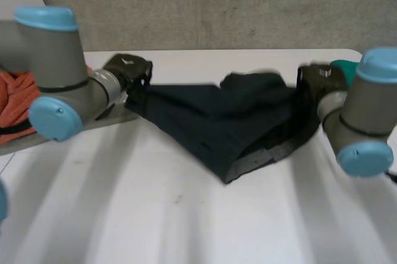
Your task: Fold the laundry.
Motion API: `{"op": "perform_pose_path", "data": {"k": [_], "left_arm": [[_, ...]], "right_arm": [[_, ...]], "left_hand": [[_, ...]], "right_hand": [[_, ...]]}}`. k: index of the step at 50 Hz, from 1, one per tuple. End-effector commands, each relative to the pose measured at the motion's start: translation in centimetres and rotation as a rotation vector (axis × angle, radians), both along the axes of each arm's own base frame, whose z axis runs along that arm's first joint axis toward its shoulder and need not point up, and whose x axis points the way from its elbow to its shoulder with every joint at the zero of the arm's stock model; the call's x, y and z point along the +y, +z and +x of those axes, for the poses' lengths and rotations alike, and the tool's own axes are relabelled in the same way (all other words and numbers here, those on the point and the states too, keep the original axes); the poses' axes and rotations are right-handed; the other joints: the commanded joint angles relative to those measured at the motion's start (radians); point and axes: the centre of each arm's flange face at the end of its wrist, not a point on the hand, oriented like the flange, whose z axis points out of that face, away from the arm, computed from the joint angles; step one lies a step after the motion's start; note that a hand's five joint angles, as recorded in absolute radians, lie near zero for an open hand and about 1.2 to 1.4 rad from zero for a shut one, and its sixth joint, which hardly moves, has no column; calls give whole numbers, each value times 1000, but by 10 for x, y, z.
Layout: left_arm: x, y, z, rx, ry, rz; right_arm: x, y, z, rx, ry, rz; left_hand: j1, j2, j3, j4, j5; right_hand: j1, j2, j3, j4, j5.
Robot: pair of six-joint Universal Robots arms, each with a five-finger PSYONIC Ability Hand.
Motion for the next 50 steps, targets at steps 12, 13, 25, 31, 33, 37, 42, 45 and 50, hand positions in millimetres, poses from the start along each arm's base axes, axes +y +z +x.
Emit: {"op": "perform_pose_path", "data": {"k": [12,13,25,31,33,37,42,45,50], "left_arm": [[74,-17,-3,32,13,67],[69,-29,-3,20,39,68],[63,-12,11,15,101,24],[54,20,42,63,150,-39],[51,19,49,61,152,-26],[40,8,66,48,138,16],[24,-22,87,-5,80,75],[17,-38,92,-29,40,100],[9,-65,93,-22,-33,165]], "right_arm": [[-78,19,58,49,327,-360],[-81,8,59,52,321,-345],[-65,20,49,58,224,-246],[-12,66,39,15,184,-125],[3,70,38,11,182,-78],[37,63,36,29,206,82],[73,38,39,42,267,317],[83,25,44,30,300,395],[76,-5,61,5,324,403]], "left_hand": [[233,203,210,199,245],[233,203,210,199,245],[-989,-1018,-1012,-1023,-977],[-989,-1018,-1012,-1023,-977],[-989,-1018,-1012,-1023,-977],[-989,-1018,-1012,-1023,-977],[-989,-1018,-1012,-1023,-977],[-989,-1018,-1012,-1023,-977],[-989,-1018,-1012,-1023,-977]], "right_hand": [[268,214,211,203,247],[268,214,211,203,247],[-954,-1008,-1010,-1019,-975],[-954,-1008,-1010,-1019,-975],[-954,-1008,-1010,-1019,-975],[-954,-1008,-1010,-1019,-975],[-954,-1008,-1010,-1019,-975],[-954,-1008,-1010,-1019,-975],[-916,-970,-972,-981,-936]]}}
